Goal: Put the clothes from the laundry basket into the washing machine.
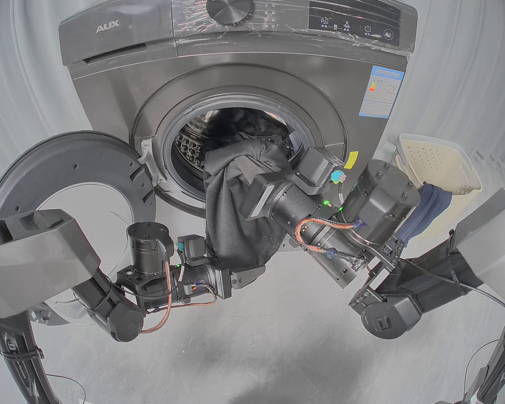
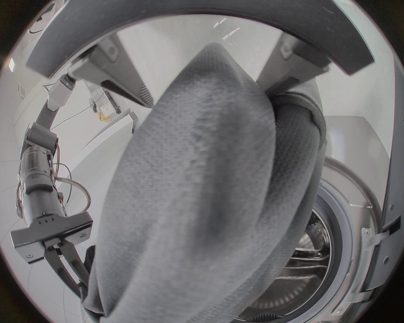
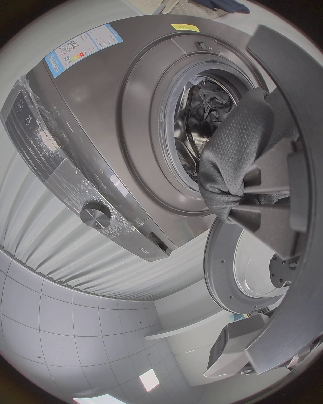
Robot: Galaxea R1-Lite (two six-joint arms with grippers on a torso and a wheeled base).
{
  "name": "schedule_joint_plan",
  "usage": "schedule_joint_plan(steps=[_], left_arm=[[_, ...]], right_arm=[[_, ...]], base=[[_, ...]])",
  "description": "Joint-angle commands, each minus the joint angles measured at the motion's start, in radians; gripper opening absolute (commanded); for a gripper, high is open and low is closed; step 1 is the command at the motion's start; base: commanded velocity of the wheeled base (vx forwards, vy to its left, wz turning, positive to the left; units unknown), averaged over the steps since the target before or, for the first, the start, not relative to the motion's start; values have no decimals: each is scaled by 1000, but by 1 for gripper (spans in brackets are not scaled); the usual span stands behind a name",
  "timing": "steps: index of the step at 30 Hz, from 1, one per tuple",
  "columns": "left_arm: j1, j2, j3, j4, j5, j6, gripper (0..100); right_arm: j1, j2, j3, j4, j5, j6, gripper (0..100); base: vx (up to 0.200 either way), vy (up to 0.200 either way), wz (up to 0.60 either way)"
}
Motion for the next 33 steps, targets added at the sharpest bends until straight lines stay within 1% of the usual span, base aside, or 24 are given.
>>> schedule_joint_plan(steps=[1,12,20,24,25,28,30,33], left_arm=[[-12,-21,17,-3,-1,-1,0],[-64,-145,98,-6,1,-1,0],[-65,-178,123,-29,-1,-1,0],[-65,-178,135,-69,1,-1,0],[-65,-179,138,-81,1,-1,0],[-62,-193,141,-107,4,-3,0],[-62,-211,141,-115,4,-4,0],[-62,-234,140,-118,7,-23,0]], right_arm=[[-3,2,-1,-2,0,0,0],[-16,10,4,-2,1,0,0],[-17,31,7,-29,3,-4,0],[-14,31,8,-31,3,-4,0],[-16,31,8,-31,4,-4,100],[-16,24,37,-31,9,-6,100],[-17,8,76,-31,11,-6,100],[-17,-16,129,-36,11,-9,100]], base=[[0,0,0],[0,0,0],[0,0,0],[0,0,0],[0,0,0],[0,0,0],[0,0,0],[0,0,0]])
